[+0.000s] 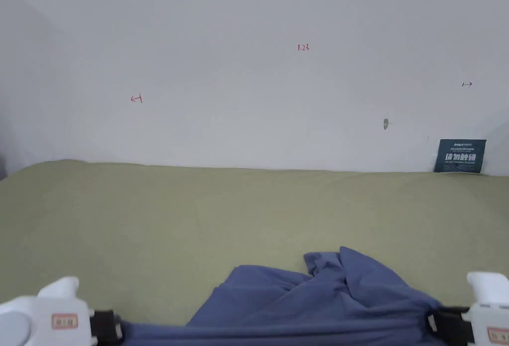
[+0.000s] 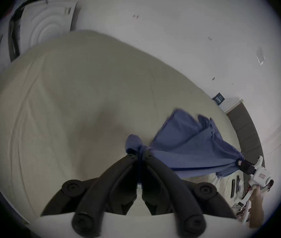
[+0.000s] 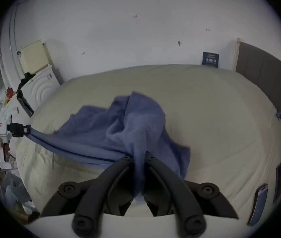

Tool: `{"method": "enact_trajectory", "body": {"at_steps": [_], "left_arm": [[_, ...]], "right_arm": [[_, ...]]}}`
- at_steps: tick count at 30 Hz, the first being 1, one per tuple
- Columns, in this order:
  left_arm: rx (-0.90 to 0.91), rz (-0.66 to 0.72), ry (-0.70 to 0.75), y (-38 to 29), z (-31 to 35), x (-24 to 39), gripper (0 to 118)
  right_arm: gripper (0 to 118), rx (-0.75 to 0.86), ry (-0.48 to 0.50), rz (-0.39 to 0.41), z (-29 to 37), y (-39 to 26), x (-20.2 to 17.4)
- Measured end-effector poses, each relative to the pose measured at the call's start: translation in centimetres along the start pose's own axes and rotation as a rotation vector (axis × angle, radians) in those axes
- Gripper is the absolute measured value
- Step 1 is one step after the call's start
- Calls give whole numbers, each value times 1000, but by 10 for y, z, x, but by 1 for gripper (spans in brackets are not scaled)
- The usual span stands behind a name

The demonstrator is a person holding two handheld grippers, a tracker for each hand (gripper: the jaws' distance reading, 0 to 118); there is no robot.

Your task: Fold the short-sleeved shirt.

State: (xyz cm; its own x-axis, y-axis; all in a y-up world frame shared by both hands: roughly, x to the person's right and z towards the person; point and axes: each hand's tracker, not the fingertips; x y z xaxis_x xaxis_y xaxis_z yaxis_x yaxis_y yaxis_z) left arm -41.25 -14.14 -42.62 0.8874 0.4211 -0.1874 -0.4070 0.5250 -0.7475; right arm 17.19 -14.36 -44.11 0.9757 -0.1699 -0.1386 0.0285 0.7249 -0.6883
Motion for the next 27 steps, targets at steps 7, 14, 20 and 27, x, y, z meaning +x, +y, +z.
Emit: {"method": "enact_trajectory", "body": {"at_steps": [7, 14, 20, 27], "left_arm": [[-81, 61, 31, -67, 4, -37, 4], [-40, 41, 43, -82, 3, -31, 46], [140, -100, -15, -63, 46, 5, 106], [343, -391, 66, -65, 95, 61, 9]], "right_arm": [[9, -73, 30, -44, 9, -42, 5], [39, -45, -24, -63, 13, -58, 1], [99, 129, -93, 28, 54, -40, -18], [9, 201, -210, 54, 107, -24, -53]]}}
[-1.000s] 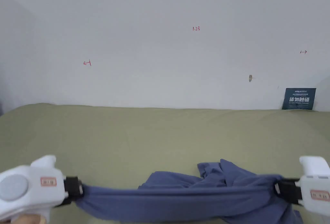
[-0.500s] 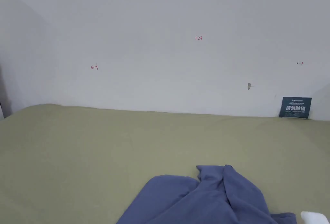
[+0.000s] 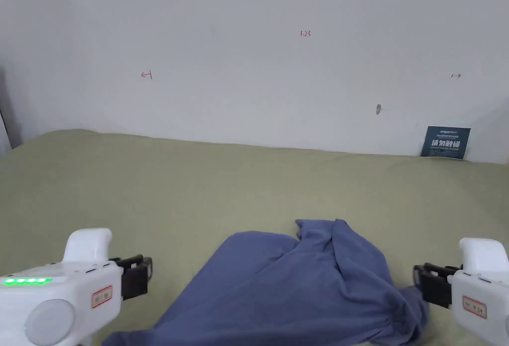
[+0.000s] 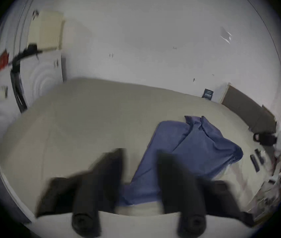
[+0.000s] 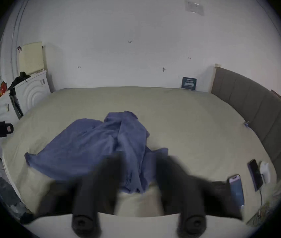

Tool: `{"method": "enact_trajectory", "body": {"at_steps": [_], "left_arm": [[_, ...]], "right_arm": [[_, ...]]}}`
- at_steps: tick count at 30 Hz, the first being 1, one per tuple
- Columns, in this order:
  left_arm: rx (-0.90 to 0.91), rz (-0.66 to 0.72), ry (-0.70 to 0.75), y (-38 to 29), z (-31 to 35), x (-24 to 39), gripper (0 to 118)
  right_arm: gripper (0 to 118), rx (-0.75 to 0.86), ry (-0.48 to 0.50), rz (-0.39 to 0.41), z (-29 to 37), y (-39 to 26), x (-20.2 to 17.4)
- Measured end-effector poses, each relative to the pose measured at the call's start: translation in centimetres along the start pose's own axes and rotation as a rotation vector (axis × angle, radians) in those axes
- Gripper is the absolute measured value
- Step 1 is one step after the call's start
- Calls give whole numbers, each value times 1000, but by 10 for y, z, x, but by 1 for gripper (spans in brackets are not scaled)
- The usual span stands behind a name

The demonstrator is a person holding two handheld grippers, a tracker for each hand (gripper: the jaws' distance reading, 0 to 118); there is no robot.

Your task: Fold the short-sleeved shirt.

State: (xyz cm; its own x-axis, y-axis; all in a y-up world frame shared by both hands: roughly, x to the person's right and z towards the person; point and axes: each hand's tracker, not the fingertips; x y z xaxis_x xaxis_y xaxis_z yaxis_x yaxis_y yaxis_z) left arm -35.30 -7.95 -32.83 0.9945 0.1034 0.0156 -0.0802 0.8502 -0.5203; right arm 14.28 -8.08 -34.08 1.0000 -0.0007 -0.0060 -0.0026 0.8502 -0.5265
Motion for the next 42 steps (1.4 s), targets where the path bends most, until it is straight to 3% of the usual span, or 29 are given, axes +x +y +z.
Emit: {"method": "enact_trajectory", "body": {"at_steps": [2, 4, 18, 19, 20, 23, 24, 29, 33, 34, 35, 37, 39, 42], "left_arm": [[14, -59, 45, -2, 4, 8, 0], [-28, -66, 16, -5, 5, 9, 0], [-472, -35, -21, -9, -70, -33, 1], [-477, -33, -10, -10, -76, -36, 7], [-480, -25, -6, -12, -82, -39, 23], [-563, 7, 4, -26, -97, -48, 109], [-580, 16, 4, -32, -102, -50, 110], [-619, 49, 20, -55, -117, -54, 104], [-611, 30, 41, -67, -118, -54, 56], [-573, -11, 54, -68, -112, -50, 35], [-538, -44, 12, -68, -108, -47, 6], [-525, -109, -78, -66, -101, -36, 6], [-525, -193, -7, -68, -98, -26, 5], [-535, -181, -31, -71, -102, -24, 5]], "right_arm": [[2, -42, -24, 8, 5, -3, -5], [2, -3, 46, -20, 14, -9, -7], [1, -142, 95, 23, -6, -36, -17], [1, -150, 99, 29, -8, -37, -16], [1, -158, 99, 35, -9, -37, -16], [1, -171, 107, 46, -14, -37, -14], [1, -175, 111, 50, -16, -38, -13], [1, -188, 121, 76, -30, -36, -16], [1, -198, 146, 82, -41, -33, -19], [1, -202, 151, 91, -45, -32, -20], [1, -208, 152, 105, -49, -29, -21], [1, -237, 172, 179, -61, -20, -23], [1, -251, 164, 231, -77, -4, -25], [1, -262, 182, 235, -110, 35, -23]]}}
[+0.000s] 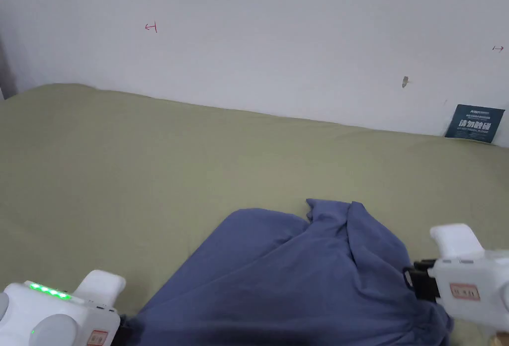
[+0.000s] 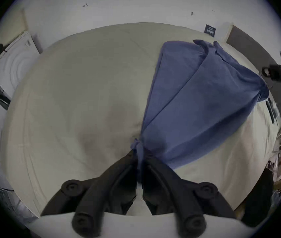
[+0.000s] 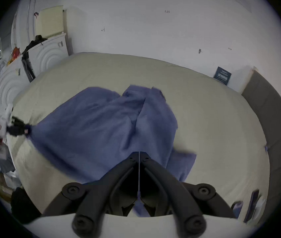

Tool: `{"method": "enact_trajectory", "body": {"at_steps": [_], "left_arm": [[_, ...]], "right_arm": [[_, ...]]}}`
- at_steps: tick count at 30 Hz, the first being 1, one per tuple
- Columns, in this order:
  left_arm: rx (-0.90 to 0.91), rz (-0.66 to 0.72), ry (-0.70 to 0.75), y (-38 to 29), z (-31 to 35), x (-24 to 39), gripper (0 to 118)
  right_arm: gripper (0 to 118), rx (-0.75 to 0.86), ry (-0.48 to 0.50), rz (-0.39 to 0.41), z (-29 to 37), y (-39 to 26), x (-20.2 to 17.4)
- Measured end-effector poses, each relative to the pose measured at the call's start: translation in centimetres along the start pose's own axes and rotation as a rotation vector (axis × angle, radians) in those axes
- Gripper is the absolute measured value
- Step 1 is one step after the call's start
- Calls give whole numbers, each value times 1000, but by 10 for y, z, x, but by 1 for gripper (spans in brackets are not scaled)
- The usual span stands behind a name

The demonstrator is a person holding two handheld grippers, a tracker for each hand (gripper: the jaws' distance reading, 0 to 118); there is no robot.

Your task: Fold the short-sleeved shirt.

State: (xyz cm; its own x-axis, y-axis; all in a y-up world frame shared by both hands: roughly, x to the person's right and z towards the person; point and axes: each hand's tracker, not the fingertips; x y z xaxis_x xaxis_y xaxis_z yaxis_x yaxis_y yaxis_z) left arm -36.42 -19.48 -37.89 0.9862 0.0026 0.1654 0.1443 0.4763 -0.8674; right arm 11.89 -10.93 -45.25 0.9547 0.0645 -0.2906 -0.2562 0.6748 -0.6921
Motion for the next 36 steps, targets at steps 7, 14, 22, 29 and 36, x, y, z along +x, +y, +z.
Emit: {"method": "enact_trajectory", "body": {"at_steps": [7, 14, 22, 29, 36], "left_arm": [[1, 187, -88, -3, -9, -24, 5], [-1, 250, -131, -4, -12, -36, 5], [8, 270, -143, -4, -11, -31, 5], [23, 278, -124, -2, -3, -28, 5], [127, 308, -150, 24, 35, -36, 5]], "right_arm": [[75, -142, 53, 111, -103, 111, 39], [99, -194, -27, 224, -201, 128, 44], [4, -261, -86, 180, -216, 112, 39], [4, -147, -43, 31, -157, 120, 48], [4, 24, -45, 42, -65, 154, 57]]}}
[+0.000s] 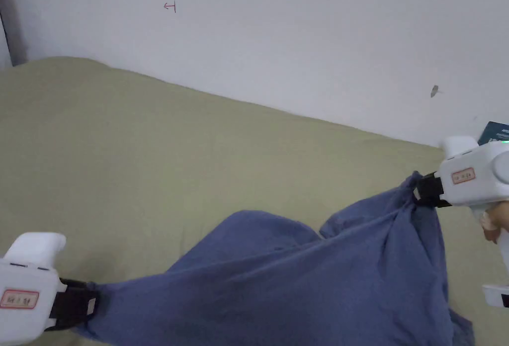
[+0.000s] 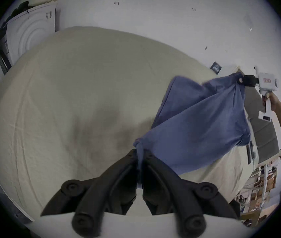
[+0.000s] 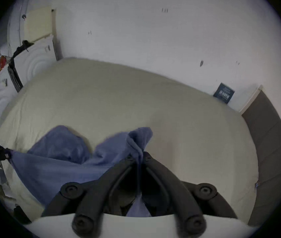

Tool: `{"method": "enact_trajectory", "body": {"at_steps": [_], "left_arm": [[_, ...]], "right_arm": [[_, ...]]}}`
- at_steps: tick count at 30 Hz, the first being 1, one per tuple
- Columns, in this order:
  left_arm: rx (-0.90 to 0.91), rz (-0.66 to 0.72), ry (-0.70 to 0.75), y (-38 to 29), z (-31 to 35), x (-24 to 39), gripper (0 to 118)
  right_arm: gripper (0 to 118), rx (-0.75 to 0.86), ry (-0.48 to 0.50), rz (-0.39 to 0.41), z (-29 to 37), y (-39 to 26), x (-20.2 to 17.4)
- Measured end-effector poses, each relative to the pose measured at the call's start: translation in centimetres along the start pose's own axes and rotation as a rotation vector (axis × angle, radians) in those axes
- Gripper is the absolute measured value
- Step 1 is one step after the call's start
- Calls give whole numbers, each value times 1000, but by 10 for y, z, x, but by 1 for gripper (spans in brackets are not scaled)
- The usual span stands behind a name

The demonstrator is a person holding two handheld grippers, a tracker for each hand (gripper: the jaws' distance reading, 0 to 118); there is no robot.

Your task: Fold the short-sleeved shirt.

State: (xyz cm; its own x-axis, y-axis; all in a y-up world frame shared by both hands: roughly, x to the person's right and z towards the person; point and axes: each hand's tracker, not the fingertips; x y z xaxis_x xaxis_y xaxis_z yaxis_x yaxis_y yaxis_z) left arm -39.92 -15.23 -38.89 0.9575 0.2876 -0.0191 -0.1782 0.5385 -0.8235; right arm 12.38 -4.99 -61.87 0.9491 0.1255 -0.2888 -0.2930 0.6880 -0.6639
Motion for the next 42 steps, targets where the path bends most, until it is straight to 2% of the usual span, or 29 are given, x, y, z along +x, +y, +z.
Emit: {"method": "enact_trajectory", "body": {"at_steps": [8, 13, 18, 23, 26, 29, 42], "left_arm": [[169, -88, 15, 94, 51, 29, 5], [259, -139, 66, 162, 77, 48, 5], [331, -202, 88, 218, 97, 73, 5], [418, -315, 128, 270, 110, 102, 5], [468, -313, 111, 294, 116, 112, 5], [522, -254, 79, 315, 119, 117, 5], [638, -295, 160, 367, 119, 134, 5]], "right_arm": [[4, 168, -59, -4, 90, 39, 26], [4, 264, -89, -42, 129, 59, 45], [4, 399, -182, -28, 150, 78, 65], [4, 485, -215, -128, 159, 95, 90], [4, 524, -218, -175, 160, 97, 101], [4, 569, -213, -215, 163, 99, 111], [4, 720, -270, -194, 195, 139, 122]]}}
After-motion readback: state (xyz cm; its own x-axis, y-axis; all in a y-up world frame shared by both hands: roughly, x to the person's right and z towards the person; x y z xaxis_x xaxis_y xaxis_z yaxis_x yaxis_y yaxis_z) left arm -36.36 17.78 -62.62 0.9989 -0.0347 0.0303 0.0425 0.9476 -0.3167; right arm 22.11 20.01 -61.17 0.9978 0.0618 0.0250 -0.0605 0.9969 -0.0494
